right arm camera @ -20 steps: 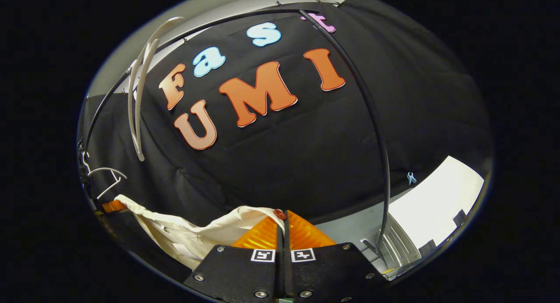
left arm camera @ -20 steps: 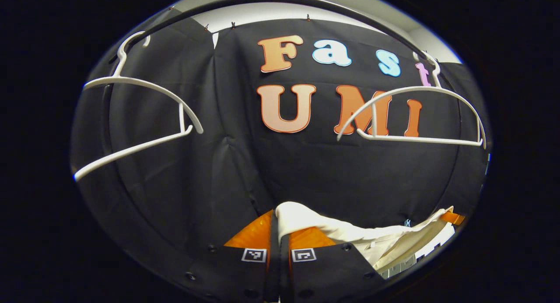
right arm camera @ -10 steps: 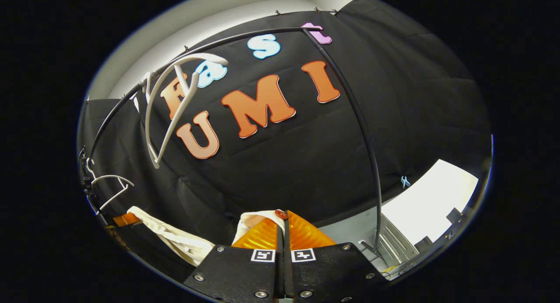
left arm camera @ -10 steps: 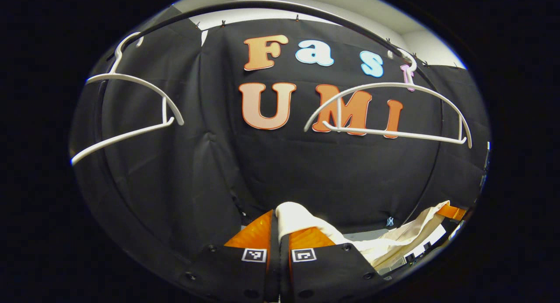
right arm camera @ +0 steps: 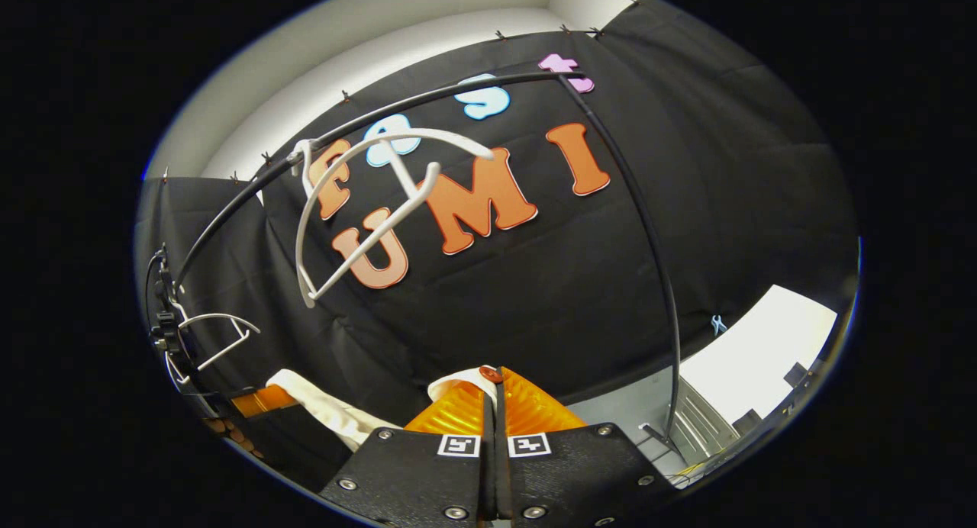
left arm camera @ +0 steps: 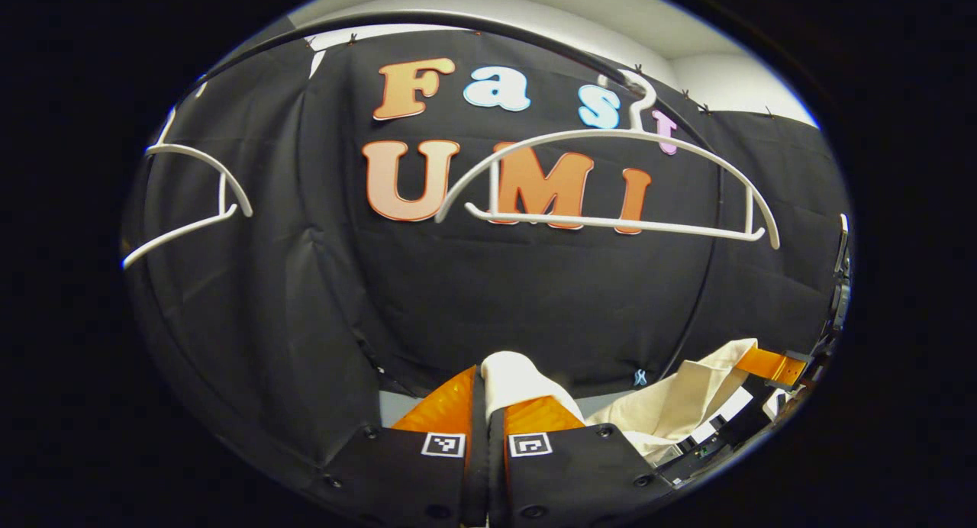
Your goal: Grasp the clothes on the hanger with both hands and then place them into the laundry hamper below.
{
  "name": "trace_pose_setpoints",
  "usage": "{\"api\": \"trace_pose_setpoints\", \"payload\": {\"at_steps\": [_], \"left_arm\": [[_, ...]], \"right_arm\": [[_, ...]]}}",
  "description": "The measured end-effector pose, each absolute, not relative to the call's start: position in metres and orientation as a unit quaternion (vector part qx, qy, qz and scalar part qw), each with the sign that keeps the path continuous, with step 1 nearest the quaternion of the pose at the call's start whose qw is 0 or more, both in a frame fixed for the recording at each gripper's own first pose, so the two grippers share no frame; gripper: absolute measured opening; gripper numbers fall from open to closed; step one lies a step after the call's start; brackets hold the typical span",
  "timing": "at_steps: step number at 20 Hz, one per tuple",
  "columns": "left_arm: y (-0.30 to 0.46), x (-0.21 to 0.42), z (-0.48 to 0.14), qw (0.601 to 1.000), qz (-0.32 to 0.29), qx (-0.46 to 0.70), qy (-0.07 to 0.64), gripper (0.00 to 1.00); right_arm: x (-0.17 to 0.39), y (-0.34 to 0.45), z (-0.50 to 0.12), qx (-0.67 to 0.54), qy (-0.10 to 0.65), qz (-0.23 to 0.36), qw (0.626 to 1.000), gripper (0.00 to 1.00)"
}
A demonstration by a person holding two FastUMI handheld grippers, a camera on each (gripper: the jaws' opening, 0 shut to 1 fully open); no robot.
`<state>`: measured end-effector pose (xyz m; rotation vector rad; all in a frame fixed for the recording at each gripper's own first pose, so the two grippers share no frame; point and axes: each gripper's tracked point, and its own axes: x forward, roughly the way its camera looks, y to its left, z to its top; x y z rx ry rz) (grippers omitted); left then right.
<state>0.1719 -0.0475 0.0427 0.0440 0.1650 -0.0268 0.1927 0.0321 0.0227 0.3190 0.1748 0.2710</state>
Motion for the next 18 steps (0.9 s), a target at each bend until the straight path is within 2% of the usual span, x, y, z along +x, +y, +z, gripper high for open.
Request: {"api": "trace_pose_setpoints", "payload": {"at_steps": [7, 13, 18], "left_arm": [[-0.110, 0.177, 0.037, 0.992, -0.080, 0.028, 0.093, 0.07], [-0.156, 0.182, 0.033, 0.986, -0.130, 0.016, 0.100, 0.07], [-0.152, 0.197, 0.001, 0.983, -0.131, 0.019, 0.129, 0.07]], "right_arm": [[0.176, 0.048, 0.033, 0.130, 0.076, 0.151, 0.977, 0.00], [0.179, 0.039, 0.036, 0.129, 0.074, 0.142, 0.979, 0.00], [0.188, 0.037, 0.017, 0.123, 0.091, 0.132, 0.979, 0.00]]}}
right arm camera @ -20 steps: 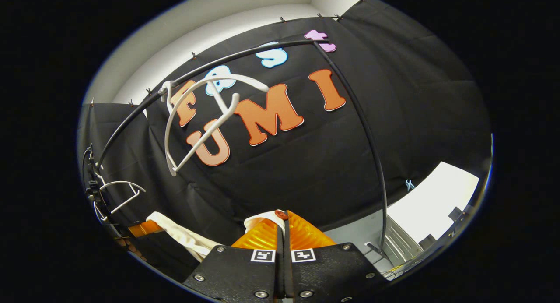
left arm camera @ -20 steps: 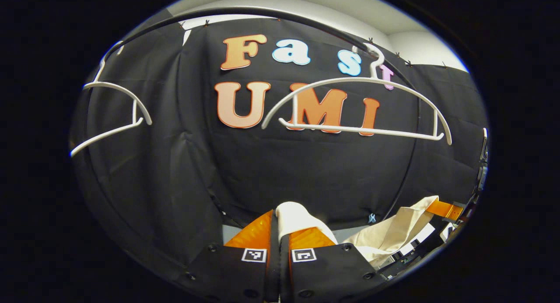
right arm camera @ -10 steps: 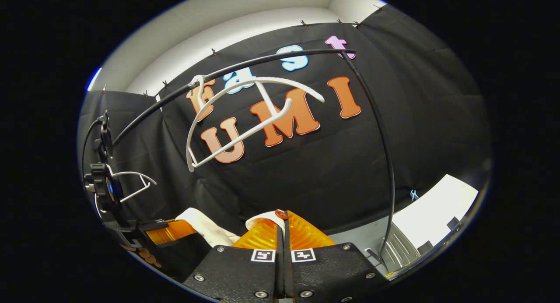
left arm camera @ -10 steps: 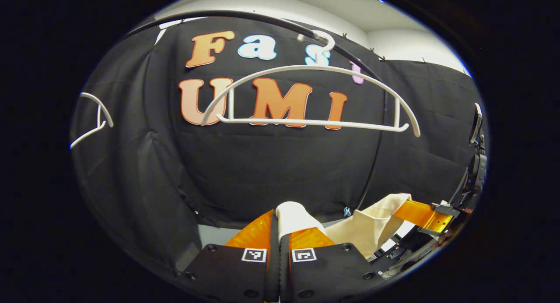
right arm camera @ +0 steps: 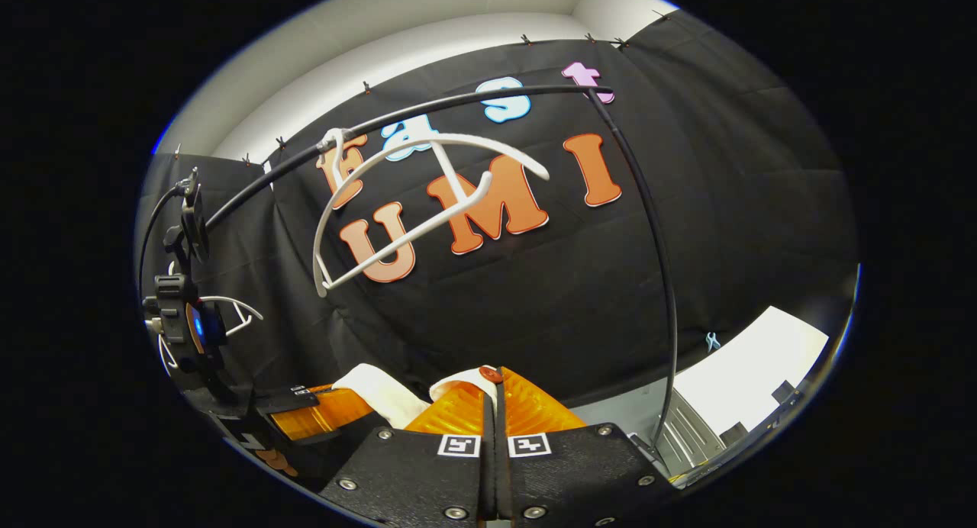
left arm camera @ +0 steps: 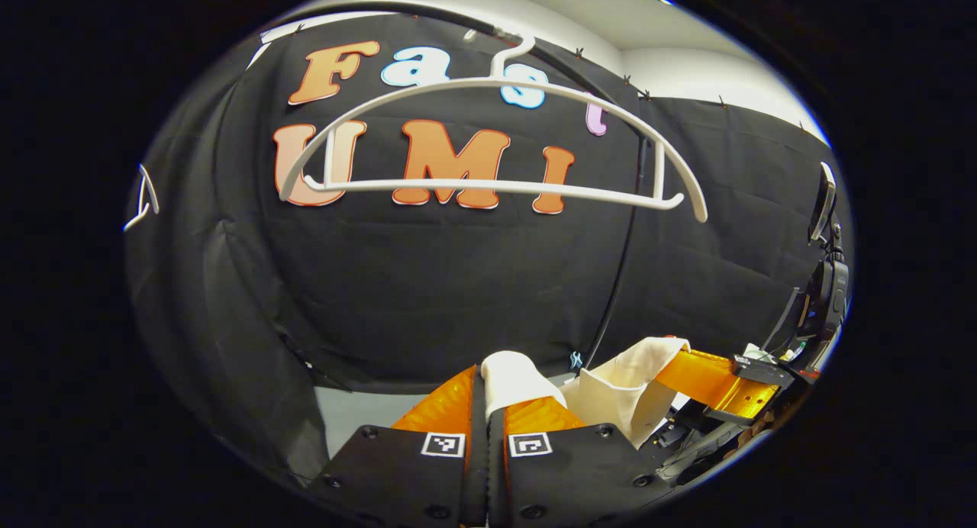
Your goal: Grasp the clothes on the hanger with both hands and then place them into the laundry hamper below.
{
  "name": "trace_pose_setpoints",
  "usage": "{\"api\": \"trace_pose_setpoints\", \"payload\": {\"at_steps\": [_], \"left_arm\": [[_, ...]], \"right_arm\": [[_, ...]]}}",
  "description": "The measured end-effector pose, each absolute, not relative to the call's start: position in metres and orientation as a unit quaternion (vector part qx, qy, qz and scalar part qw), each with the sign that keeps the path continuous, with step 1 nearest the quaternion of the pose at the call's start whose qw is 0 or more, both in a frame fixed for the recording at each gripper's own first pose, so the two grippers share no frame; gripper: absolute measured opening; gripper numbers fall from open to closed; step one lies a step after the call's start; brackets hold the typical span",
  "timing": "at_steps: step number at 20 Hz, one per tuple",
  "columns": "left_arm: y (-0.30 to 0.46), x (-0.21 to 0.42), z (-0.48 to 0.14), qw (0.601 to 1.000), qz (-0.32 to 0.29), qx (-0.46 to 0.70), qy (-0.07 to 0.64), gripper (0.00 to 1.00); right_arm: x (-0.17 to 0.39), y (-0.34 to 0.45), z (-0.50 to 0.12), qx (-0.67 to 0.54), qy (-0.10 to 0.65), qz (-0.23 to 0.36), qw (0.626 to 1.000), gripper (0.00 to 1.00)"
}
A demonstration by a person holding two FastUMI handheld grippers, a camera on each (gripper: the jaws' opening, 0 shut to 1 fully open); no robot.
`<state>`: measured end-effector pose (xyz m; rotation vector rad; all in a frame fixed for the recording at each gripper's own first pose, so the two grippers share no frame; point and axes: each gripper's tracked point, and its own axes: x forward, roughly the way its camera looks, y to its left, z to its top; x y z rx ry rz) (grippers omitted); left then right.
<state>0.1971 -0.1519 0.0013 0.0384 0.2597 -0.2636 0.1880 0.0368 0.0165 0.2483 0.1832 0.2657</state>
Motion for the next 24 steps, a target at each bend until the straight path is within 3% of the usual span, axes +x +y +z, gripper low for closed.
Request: {"api": "trace_pose_setpoints", "payload": {"at_steps": [12, 21, 23, 24], "left_arm": [[-0.093, 0.220, -0.112, 0.961, -0.074, 0.005, 0.267, 0.07], [-0.057, 0.206, -0.205, 0.923, -0.027, -0.006, 0.383, 0.08], [-0.054, 0.197, -0.217, 0.913, -0.024, -0.007, 0.407, 0.15], [-0.052, 0.195, -0.222, 0.911, -0.020, -0.009, 0.413, 0.11]], "right_arm": [[0.222, 0.085, -0.094, 0.094, 0.194, 0.144, 0.966, 0.00], [0.223, 0.084, -0.201, 0.052, 0.302, 0.110, 0.946, 0.03], [0.216, 0.076, -0.228, 0.054, 0.333, 0.096, 0.937, 0.07], [0.214, 0.072, -0.243, 0.057, 0.348, 0.089, 0.932, 0.06]]}}
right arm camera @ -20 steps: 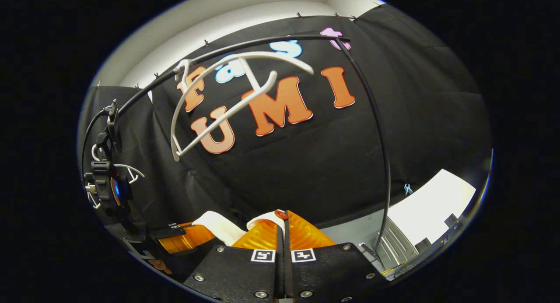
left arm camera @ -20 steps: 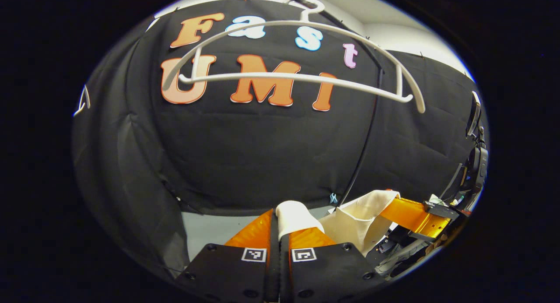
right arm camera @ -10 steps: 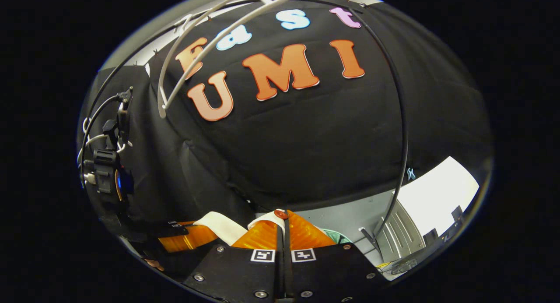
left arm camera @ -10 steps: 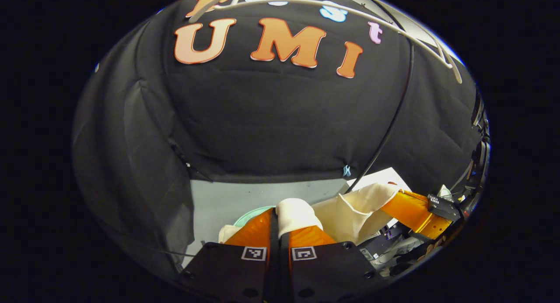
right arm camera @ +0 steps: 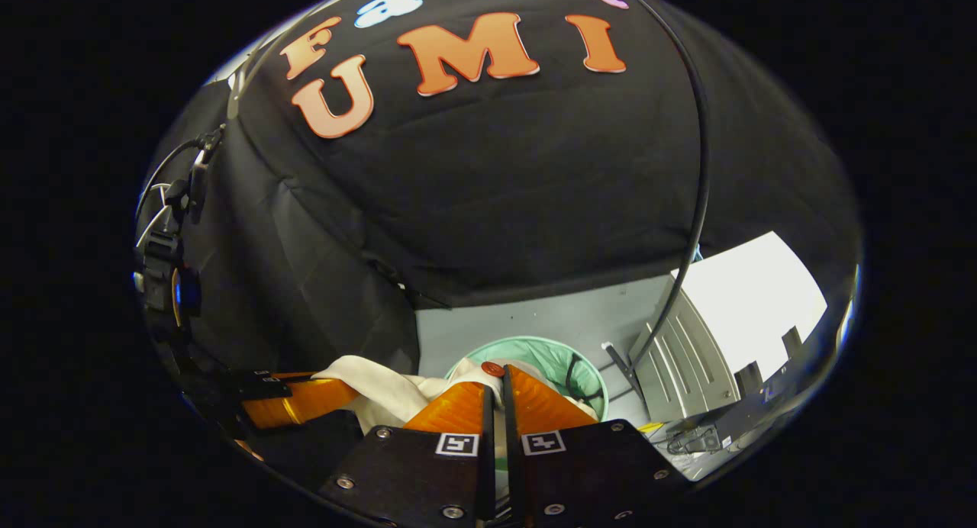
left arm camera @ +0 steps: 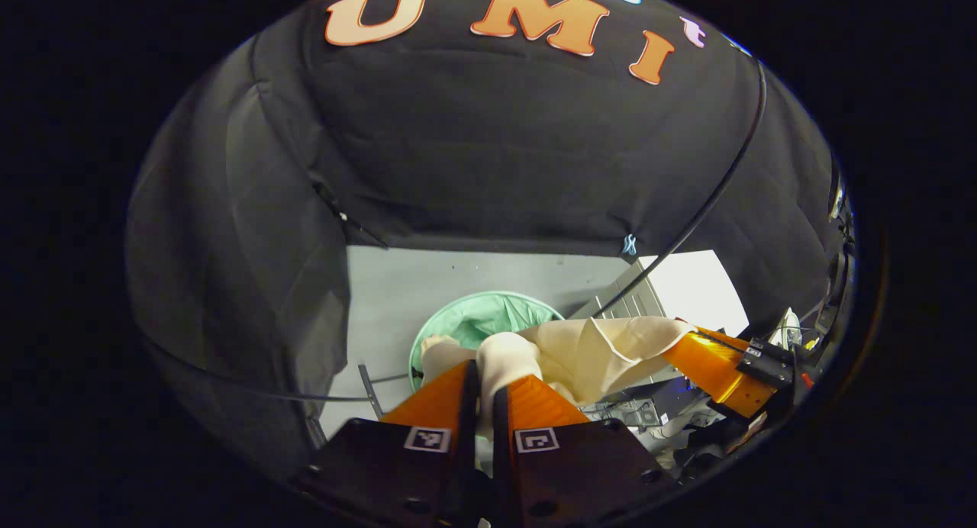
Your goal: Grasp the clothes on the hanger with both hands and then place them into the laundry hamper below.
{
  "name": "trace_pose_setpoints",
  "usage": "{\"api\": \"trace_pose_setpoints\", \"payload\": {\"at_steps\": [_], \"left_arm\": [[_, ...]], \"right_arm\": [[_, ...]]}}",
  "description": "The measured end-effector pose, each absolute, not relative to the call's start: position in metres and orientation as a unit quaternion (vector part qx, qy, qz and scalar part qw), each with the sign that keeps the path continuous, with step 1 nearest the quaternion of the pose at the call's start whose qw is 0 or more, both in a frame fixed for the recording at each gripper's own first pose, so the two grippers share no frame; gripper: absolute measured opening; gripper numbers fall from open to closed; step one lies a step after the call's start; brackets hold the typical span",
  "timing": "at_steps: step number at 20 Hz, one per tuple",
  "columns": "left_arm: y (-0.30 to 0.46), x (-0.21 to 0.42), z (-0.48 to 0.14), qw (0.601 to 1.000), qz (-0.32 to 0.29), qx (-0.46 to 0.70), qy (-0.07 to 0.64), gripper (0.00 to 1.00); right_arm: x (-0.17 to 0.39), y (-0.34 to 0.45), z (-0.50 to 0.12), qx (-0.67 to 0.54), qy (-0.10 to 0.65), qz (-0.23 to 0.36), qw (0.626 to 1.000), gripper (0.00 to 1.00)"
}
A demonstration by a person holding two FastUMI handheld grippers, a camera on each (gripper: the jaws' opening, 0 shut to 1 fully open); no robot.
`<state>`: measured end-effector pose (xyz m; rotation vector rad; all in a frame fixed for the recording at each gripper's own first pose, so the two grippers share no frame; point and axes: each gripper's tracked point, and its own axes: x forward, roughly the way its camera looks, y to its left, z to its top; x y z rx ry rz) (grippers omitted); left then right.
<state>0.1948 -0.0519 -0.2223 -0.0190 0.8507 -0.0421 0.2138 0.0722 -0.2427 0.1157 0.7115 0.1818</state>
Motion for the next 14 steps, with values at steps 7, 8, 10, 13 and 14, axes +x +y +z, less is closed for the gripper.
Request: {"api": "trace_pose_setpoints", "payload": {"at_steps": [7, 8, 10, 13, 14], "left_arm": [[-0.047, 0.193, -0.219, 0.908, -0.020, -0.028, 0.418, 0.46], [-0.050, 0.189, -0.219, 0.906, -0.026, -0.031, 0.421, 0.52], [-0.049, 0.183, -0.223, 0.903, -0.027, -0.033, 0.427, 0.65], [-0.048, 0.176, -0.217, 0.907, -0.026, -0.046, 0.419, 0.70], [-0.048, 0.173, -0.213, 0.909, -0.029, -0.046, 0.414, 0.70]], "right_arm": [[0.207, 0.059, -0.244, 0.059, 0.351, 0.077, 0.931, 0.27], [0.205, 0.056, -0.245, 0.059, 0.353, 0.075, 0.931, 0.29], [0.202, 0.045, -0.247, 0.060, 0.355, 0.065, 0.931, 0.36], [0.199, 0.023, -0.238, 0.057, 0.350, 0.045, 0.934, 0.56], [0.201, 0.015, -0.228, 0.055, 0.337, 0.039, 0.939, 0.67]]}}
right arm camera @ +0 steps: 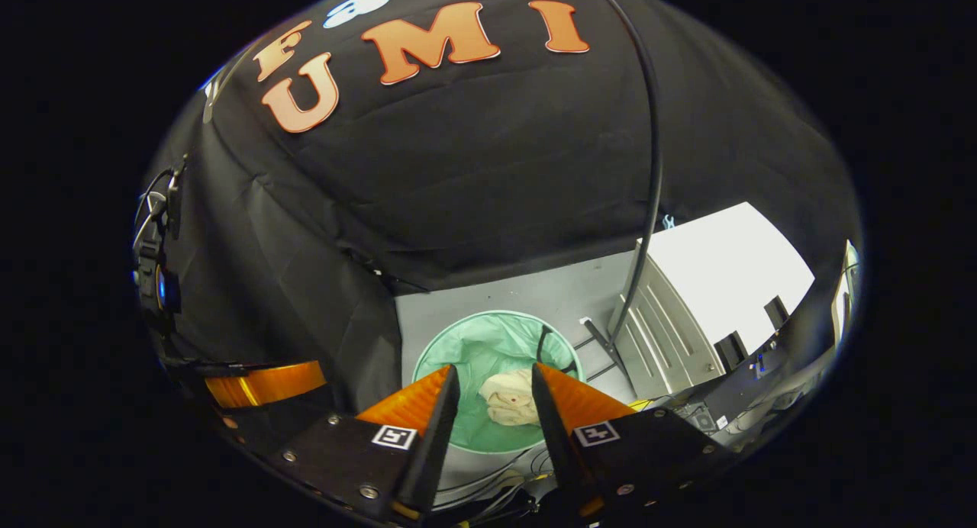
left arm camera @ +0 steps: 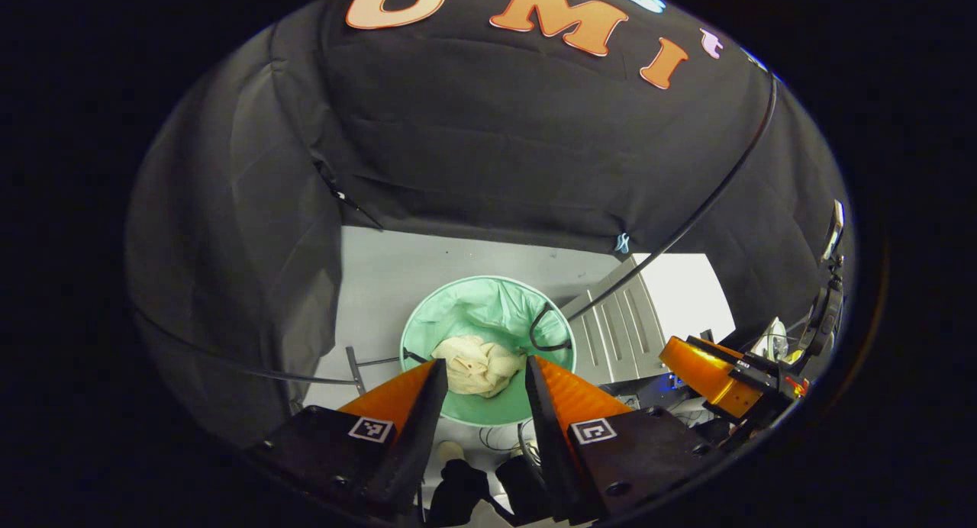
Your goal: Grasp the clothes on the hanger with both hands and then place them into the laundry hamper below.
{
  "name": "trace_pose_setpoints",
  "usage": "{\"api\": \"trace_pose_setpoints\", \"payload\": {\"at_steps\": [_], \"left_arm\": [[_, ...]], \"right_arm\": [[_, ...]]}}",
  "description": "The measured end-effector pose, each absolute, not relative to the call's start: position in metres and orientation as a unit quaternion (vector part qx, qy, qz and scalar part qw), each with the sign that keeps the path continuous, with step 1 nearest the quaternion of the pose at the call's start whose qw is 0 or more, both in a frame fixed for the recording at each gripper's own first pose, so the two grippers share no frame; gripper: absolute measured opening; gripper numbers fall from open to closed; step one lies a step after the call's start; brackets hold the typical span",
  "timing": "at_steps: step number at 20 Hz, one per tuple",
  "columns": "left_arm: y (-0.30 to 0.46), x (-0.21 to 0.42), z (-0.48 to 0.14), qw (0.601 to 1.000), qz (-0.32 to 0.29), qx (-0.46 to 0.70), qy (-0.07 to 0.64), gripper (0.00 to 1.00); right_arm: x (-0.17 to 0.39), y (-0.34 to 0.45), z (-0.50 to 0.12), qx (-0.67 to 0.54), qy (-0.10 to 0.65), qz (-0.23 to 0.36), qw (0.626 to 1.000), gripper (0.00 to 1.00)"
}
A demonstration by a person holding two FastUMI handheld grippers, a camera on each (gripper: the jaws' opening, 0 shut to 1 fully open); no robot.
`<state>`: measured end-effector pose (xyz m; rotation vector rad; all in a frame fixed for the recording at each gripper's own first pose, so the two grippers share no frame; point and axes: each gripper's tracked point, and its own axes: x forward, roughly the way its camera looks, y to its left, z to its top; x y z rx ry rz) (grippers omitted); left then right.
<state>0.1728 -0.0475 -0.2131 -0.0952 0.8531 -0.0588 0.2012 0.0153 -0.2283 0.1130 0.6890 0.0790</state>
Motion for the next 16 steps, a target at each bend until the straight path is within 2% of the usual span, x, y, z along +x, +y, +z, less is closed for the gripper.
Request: {"api": "trace_pose_setpoints", "payload": {"at_steps": [1, 3, 4, 5, 6, 7, 8, 10, 11, 16], "left_arm": [[-0.045, 0.168, -0.209, 0.912, -0.029, -0.042, 0.407, 0.70], [-0.036, 0.163, -0.197, 0.918, -0.017, -0.036, 0.394, 0.70], [-0.031, 0.162, -0.189, 0.923, -0.004, -0.041, 0.383, 0.70], [-0.030, 0.159, -0.181, 0.927, 0.003, -0.049, 0.372, 0.77], [-0.027, 0.157, -0.172, 0.931, 0.012, -0.055, 0.361, 0.80], [-0.020, 0.152, -0.164, 0.935, 0.021, -0.056, 0.351, 0.73], [-0.016, 0.146, -0.158, 0.937, 0.024, -0.055, 0.343, 0.72], [-0.009, 0.135, -0.144, 0.942, 0.034, -0.046, 0.329, 1.00], [-0.004, 0.130, -0.137, 0.945, 0.039, -0.041, 0.323, 0.95], [0.024, 0.111, -0.088, 0.960, 0.090, -0.035, 0.263, 0.96]], "right_arm": [[0.203, 0.010, -0.215, 0.052, 0.320, 0.036, 0.945, 0.68], [0.207, -0.007, -0.188, 0.032, 0.288, 0.029, 0.957, 0.88], [0.208, -0.014, -0.175, 0.018, 0.274, 0.028, 0.961, 0.90], [0.207, -0.022, -0.163, 0.007, 0.260, 0.027, 0.965, 0.94], [0.208, -0.028, -0.150, -0.001, 0.246, 0.028, 0.969, 0.94], [0.207, -0.034, -0.140, -0.006, 0.233, 0.029, 0.972, 0.94], [0.207, -0.040, -0.130, -0.010, 0.222, 0.028, 0.975, 0.94], [0.203, -0.054, -0.111, -0.017, 0.203, 0.028, 0.979, 0.94], [0.199, -0.063, -0.104, -0.019, 0.196, 0.026, 0.980, 0.94], [0.186, -0.090, -0.078, -0.018, 0.172, 0.023, 0.985, 0.94]]}}
